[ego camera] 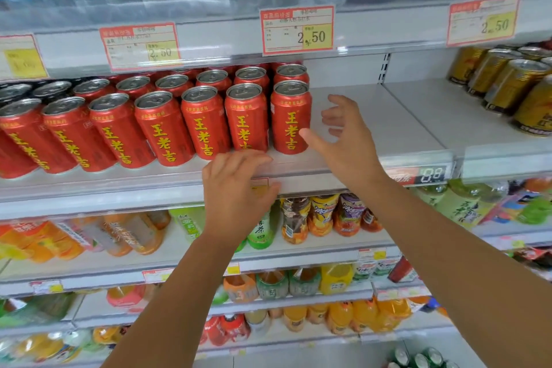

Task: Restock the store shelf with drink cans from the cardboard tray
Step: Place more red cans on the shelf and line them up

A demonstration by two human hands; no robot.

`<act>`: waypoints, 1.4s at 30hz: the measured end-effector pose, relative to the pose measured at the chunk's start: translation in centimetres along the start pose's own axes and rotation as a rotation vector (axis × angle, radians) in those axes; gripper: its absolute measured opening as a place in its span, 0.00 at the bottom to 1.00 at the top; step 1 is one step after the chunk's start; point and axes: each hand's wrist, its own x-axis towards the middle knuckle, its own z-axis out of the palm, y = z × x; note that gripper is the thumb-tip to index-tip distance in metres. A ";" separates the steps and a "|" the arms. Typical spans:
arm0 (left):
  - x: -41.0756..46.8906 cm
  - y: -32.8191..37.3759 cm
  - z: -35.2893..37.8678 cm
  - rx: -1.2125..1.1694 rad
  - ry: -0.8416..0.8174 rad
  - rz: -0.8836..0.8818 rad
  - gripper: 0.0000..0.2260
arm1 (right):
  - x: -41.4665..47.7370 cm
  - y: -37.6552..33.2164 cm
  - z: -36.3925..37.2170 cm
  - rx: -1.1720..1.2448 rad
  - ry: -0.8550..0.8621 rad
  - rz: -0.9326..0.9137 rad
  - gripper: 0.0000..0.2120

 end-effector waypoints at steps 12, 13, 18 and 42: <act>-15.5 14.4 14.8 -0.479 -0.856 0.115 0.19 | -20.6 18.8 -13.1 -0.023 0.364 0.596 0.11; -17.4 15.1 16.4 -0.477 -0.970 0.080 0.21 | -22.9 20.7 -14.1 -0.042 0.389 0.680 0.11; -28.0 16.8 25.9 -0.366 -1.417 -0.047 0.24 | -33.8 31.7 -15.7 -0.104 0.383 1.154 0.10; -70.4 9.3 68.9 -0.328 -1.618 -0.006 0.40 | -58.4 84.6 3.3 -0.644 -0.258 1.213 0.35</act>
